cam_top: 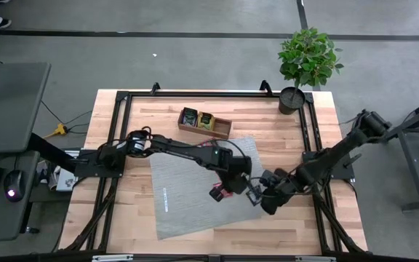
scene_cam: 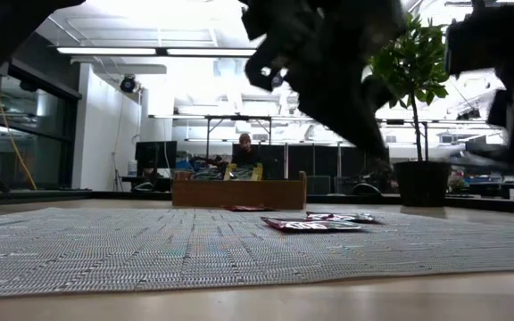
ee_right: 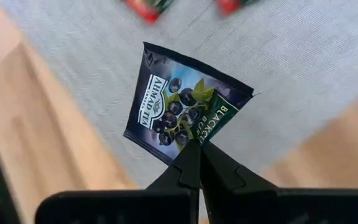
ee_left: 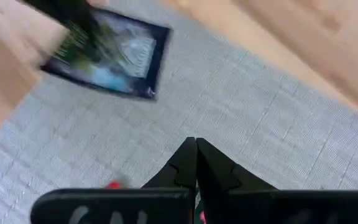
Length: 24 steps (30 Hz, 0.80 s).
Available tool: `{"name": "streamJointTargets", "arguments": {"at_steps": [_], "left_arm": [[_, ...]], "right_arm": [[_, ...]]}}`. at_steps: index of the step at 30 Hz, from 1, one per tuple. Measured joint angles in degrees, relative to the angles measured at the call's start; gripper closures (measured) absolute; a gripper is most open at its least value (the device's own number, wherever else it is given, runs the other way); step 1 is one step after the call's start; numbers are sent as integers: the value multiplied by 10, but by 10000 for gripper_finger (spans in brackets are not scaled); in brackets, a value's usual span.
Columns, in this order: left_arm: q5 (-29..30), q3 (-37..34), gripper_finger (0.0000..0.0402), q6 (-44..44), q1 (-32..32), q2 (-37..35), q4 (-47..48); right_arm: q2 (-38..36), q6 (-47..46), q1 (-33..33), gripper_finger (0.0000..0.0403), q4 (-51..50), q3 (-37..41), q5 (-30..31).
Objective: Pick & Place Tea
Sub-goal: Put the purple tea bag into the left section of the wooden organizer
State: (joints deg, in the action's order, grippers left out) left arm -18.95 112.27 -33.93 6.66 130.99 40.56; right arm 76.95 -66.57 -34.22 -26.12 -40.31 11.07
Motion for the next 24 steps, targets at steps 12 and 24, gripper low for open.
{"name": "streamJointTargets", "arguments": {"at_steps": [12,24], "left_arm": [[-8,-39,401,3,-79,-122,-2],[-38,-339,401,157,-145,-335,-339]], "right_arm": [[-45,177,40,402,-325,-182,100],[-25,321,92,402,-425,-316,172]]}}
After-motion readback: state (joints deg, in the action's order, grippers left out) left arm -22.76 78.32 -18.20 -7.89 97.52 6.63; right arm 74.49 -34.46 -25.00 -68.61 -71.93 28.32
